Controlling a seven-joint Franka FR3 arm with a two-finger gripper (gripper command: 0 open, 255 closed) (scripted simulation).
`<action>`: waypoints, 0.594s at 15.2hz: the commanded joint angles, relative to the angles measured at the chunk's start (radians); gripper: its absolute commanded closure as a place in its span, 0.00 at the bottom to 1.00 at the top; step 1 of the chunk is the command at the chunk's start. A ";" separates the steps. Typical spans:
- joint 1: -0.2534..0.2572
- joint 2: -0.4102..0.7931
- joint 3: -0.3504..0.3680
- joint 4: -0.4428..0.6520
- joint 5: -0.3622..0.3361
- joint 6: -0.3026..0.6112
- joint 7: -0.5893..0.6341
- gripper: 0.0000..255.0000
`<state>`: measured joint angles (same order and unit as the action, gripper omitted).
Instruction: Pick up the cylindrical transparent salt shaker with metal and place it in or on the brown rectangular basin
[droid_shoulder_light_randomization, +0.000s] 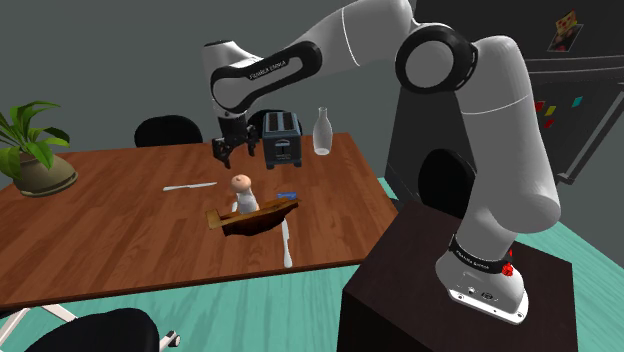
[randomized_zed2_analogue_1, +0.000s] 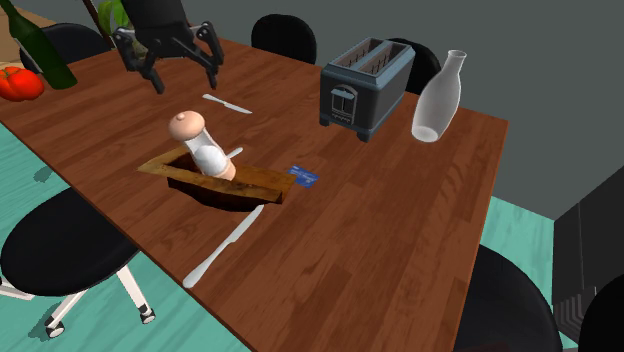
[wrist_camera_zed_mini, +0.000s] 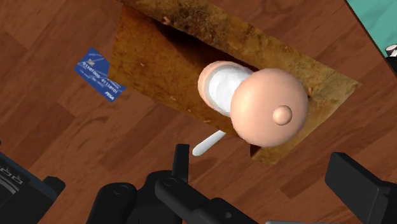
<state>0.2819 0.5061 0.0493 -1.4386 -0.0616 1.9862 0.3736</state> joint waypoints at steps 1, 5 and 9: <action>-0.001 -0.017 0.000 0.034 0.002 -0.052 -0.004 0.00; -0.001 -0.023 0.001 0.052 0.002 -0.075 -0.005 0.00; 0.000 -0.023 0.001 0.052 0.002 -0.075 -0.005 0.00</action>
<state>0.2814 0.4832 0.0500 -1.3869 -0.0592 1.9113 0.3690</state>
